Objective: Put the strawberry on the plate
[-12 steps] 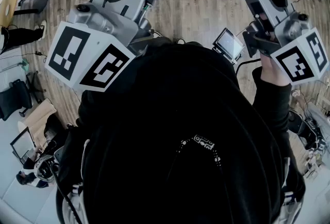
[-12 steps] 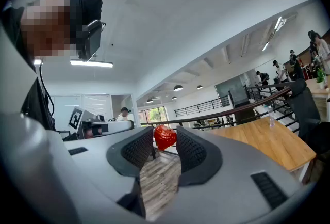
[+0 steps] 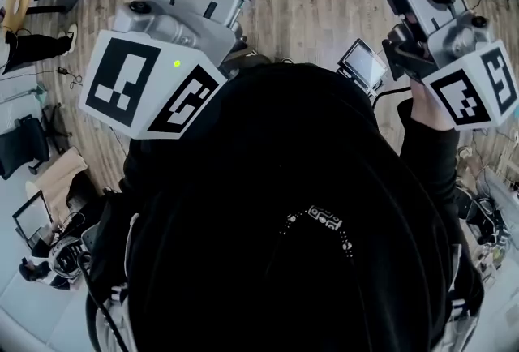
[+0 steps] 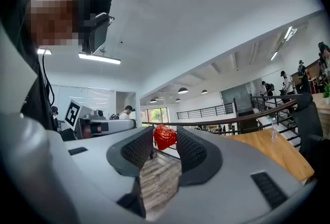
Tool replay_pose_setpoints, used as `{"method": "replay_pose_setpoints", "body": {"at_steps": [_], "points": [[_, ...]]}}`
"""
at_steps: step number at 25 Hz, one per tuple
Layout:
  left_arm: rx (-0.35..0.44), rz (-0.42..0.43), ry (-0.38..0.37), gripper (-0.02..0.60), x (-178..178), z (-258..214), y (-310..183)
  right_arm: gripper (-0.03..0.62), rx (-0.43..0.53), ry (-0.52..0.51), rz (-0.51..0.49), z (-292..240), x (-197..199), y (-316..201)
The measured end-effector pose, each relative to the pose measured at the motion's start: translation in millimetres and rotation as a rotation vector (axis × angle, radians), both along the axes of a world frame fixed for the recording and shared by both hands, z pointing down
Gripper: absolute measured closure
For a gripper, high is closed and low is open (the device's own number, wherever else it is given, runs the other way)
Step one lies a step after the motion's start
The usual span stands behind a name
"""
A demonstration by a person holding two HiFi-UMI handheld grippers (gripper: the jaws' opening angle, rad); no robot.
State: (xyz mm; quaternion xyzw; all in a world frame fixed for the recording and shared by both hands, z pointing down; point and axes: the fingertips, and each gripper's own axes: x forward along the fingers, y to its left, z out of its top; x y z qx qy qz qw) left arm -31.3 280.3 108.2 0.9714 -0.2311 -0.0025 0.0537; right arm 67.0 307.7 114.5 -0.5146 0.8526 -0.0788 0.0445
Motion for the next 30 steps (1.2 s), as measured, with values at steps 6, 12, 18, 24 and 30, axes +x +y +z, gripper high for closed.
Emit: {"method": "replay_pose_setpoints", "body": {"at_steps": [6,12,18,24,30], "points": [[0.002,0.029,-0.023,0.580,11.5,3.8,-4.1,0.443,-0.003,0.021,0.032,1.8,4.1,-5.8],[-0.022,0.028,-0.053,0.580,0.9,18.1,-14.8,0.442,-0.017,0.021,0.049,11.4,-0.1,-13.5],[-0.003,0.052,-0.088,0.580,13.6,20.5,-15.7,0.442,-0.045,-0.002,0.051,19.5,7.4,-12.7],[0.026,0.007,-0.091,0.580,26.9,19.6,-30.9,0.442,-0.075,0.027,0.177,27.4,27.1,-24.2],[0.042,0.020,-0.093,0.580,43.9,21.6,-35.0,0.442,-0.047,0.069,0.231,20.8,33.4,-24.2]]}}
